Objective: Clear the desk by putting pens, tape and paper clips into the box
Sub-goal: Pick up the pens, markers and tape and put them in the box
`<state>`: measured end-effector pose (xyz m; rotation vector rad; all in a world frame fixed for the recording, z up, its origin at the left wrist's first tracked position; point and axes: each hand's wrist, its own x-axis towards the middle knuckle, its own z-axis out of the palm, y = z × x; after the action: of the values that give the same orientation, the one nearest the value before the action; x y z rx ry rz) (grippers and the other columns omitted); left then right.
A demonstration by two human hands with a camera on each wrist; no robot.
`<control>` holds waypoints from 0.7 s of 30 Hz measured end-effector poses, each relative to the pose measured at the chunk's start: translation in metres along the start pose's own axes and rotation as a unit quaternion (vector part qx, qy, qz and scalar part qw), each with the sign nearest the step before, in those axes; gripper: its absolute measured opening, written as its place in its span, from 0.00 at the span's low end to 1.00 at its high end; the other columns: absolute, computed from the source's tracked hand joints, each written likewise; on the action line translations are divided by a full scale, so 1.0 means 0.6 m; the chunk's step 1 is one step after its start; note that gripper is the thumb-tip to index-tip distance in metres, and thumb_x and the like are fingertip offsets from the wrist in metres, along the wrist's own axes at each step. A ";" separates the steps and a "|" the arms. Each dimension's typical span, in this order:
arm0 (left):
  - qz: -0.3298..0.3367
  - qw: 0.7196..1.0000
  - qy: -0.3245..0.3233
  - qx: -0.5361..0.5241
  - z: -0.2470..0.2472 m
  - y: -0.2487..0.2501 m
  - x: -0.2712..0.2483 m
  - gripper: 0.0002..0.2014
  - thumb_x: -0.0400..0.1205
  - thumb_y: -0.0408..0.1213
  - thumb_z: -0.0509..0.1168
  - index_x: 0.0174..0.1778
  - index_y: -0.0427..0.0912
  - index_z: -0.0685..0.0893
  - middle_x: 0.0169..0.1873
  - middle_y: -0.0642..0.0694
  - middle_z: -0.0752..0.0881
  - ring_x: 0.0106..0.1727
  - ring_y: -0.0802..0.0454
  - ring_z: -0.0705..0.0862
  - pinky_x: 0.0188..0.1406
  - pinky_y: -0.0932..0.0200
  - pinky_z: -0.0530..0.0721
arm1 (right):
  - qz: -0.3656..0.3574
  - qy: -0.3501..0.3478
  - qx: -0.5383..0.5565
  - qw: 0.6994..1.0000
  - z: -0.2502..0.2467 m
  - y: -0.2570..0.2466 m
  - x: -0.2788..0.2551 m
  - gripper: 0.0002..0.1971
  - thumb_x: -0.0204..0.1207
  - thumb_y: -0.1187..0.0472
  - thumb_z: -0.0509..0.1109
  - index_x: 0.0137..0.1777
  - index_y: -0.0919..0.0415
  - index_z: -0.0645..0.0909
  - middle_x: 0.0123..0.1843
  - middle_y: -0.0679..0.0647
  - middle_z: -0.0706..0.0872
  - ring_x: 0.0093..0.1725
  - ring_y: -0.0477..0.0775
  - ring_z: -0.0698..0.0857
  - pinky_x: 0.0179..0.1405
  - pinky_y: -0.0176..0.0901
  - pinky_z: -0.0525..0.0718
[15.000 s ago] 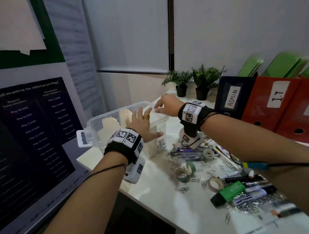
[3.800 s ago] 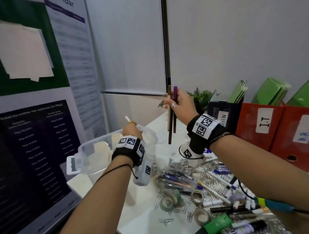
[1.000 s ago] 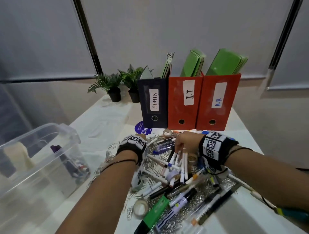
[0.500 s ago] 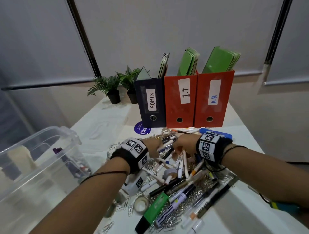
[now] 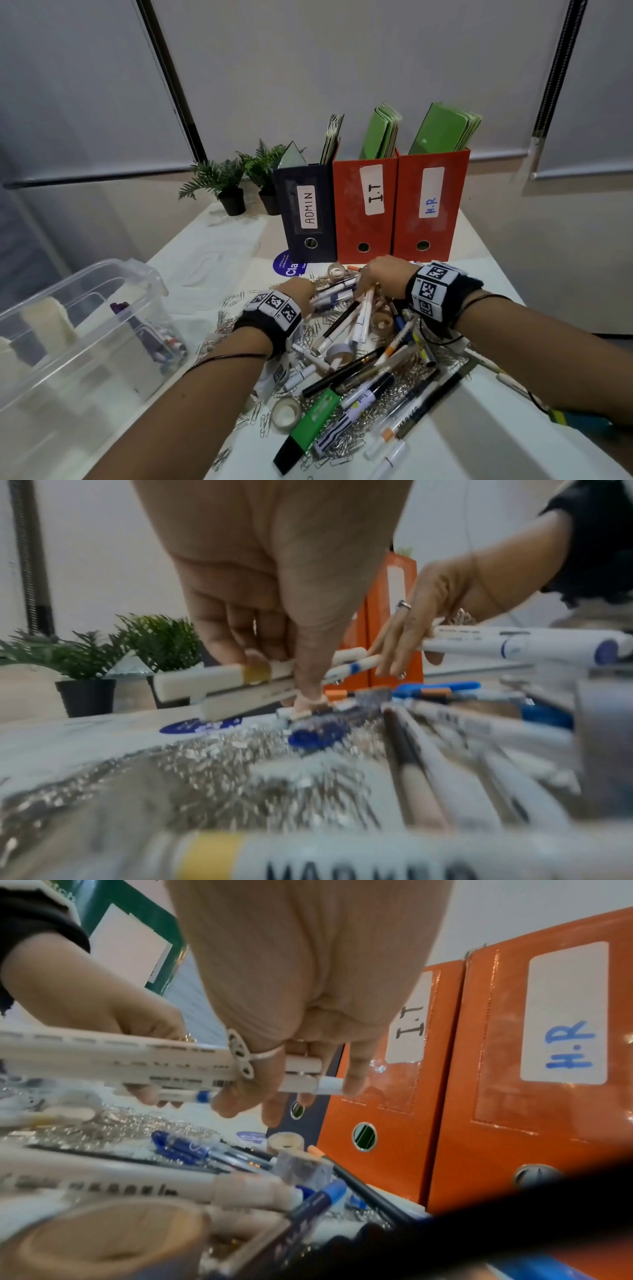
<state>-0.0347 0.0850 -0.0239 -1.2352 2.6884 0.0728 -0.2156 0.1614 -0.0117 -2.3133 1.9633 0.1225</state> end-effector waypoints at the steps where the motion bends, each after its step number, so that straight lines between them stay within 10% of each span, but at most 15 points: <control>1: -0.017 0.999 0.034 -0.014 -0.007 -0.008 -0.002 0.11 0.83 0.37 0.62 0.56 0.34 0.83 0.52 0.39 0.87 0.51 0.44 0.84 0.55 0.54 0.83 | 0.006 0.019 0.015 1.000 -0.006 -0.001 -0.001 0.28 0.72 0.77 0.66 0.62 0.43 0.84 0.64 0.50 0.85 0.61 0.54 0.85 0.59 0.50 0.84; 6: -0.094 0.971 0.196 -0.098 -0.065 -0.058 -0.045 0.13 0.85 0.39 0.60 0.57 0.34 0.83 0.50 0.35 0.87 0.52 0.39 0.84 0.48 0.53 0.79 | 0.035 0.063 0.008 0.997 -0.053 -0.032 -0.009 0.28 0.76 0.76 0.60 0.68 0.46 0.80 0.66 0.50 0.84 0.72 0.53 0.76 0.81 0.56 0.54; 11: -0.216 0.881 0.356 -0.224 -0.120 -0.158 -0.129 0.12 0.81 0.37 0.65 0.54 0.32 0.83 0.49 0.34 0.88 0.50 0.37 0.86 0.51 0.49 0.84 | 0.034 0.094 0.104 0.990 -0.081 -0.112 0.031 0.09 0.82 0.67 0.56 0.50 0.61 0.79 0.39 0.51 0.79 0.47 0.58 0.80 0.46 0.46 0.73; 13: -0.281 0.846 0.385 -0.240 -0.137 -0.205 -0.174 0.15 0.81 0.36 0.66 0.60 0.32 0.80 0.54 0.34 0.86 0.56 0.36 0.84 0.56 0.49 0.81 | 0.013 0.087 0.146 0.985 -0.098 -0.163 0.062 0.10 0.83 0.68 0.54 0.46 0.63 0.77 0.42 0.58 0.80 0.47 0.61 0.80 0.42 0.47 0.72; 16: -0.385 0.811 0.358 -0.255 -0.139 -0.272 -0.227 0.18 0.79 0.36 0.68 0.62 0.30 0.77 0.59 0.32 0.83 0.61 0.34 0.81 0.54 0.48 0.78 | -0.008 0.081 0.195 0.978 -0.127 -0.247 0.111 0.07 0.85 0.64 0.53 0.51 0.67 0.70 0.45 0.62 0.77 0.41 0.59 0.78 0.35 0.43 0.70; 19: -0.415 0.815 0.301 -0.271 -0.123 -0.304 -0.257 0.09 0.79 0.34 0.67 0.43 0.31 0.77 0.60 0.29 0.82 0.61 0.34 0.82 0.52 0.49 0.79 | -0.026 0.064 0.250 0.966 -0.152 -0.333 0.154 0.12 0.83 0.66 0.55 0.36 0.57 0.66 0.33 0.52 0.71 0.29 0.48 0.70 0.27 0.37 0.69; 21: -0.433 0.818 0.262 -0.273 -0.110 -0.311 -0.268 0.11 0.80 0.33 0.65 0.51 0.26 0.80 0.62 0.29 0.81 0.64 0.35 0.81 0.59 0.49 0.79 | -0.041 0.041 0.282 0.958 -0.160 -0.387 0.180 0.17 0.82 0.68 0.56 0.30 0.54 0.63 0.31 0.51 0.72 0.27 0.46 0.72 0.26 0.34 0.73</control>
<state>0.1995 0.0753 0.0765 -2.9114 2.2019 0.4518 0.0303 0.0805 0.0763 -2.0303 1.6427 -0.4845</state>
